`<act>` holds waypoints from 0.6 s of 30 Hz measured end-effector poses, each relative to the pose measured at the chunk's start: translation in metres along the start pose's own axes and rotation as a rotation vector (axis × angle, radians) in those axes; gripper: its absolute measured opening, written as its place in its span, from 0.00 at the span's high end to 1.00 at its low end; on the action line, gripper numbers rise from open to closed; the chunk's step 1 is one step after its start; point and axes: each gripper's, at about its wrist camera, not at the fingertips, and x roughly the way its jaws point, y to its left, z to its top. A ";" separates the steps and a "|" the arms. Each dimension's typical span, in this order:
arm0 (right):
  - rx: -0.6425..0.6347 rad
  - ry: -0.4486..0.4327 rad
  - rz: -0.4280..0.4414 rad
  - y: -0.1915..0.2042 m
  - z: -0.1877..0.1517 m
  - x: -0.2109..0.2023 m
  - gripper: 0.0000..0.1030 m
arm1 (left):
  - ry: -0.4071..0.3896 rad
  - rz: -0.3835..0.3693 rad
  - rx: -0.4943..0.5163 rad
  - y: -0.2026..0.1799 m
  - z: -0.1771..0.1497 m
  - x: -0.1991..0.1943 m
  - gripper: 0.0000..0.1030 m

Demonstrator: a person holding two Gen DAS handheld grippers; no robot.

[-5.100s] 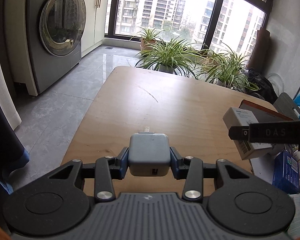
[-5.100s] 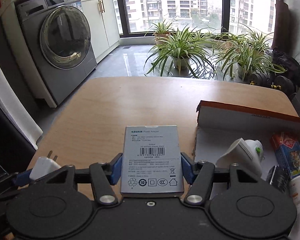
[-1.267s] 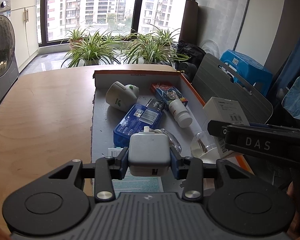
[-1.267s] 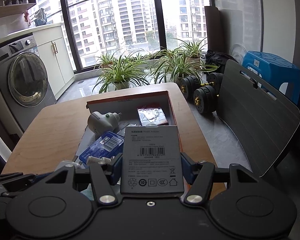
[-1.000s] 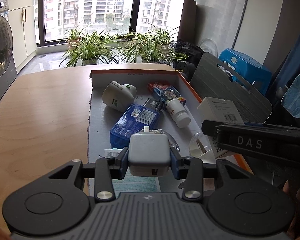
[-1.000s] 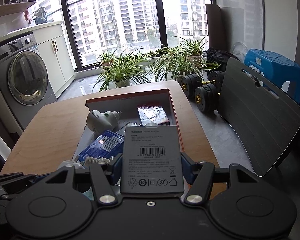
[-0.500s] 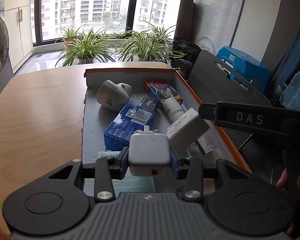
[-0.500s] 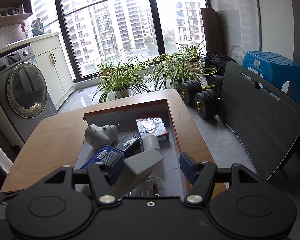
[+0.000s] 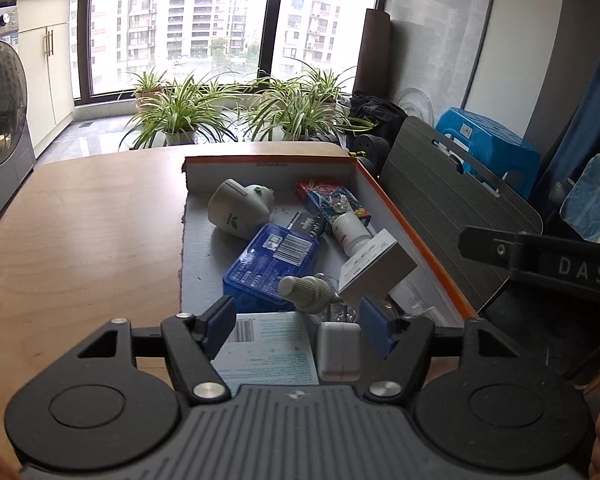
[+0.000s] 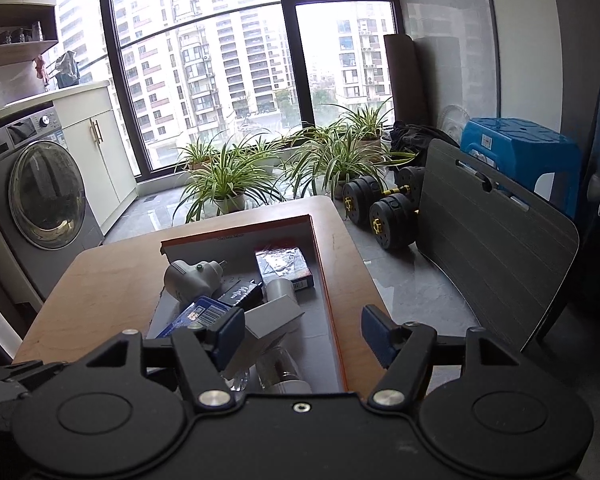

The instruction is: Organize rigid objects

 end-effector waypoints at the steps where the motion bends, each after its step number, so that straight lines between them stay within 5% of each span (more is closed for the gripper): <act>1: -0.005 -0.002 -0.002 0.000 0.000 -0.003 0.23 | -0.005 0.011 -0.005 0.002 0.001 -0.004 0.21; 5: -0.018 -0.002 0.008 0.002 -0.005 -0.016 0.22 | -0.030 0.075 -0.016 0.006 0.003 -0.025 0.00; 18: -0.068 0.034 0.053 0.006 -0.034 -0.044 0.18 | -0.001 0.171 -0.056 0.008 -0.021 -0.056 0.00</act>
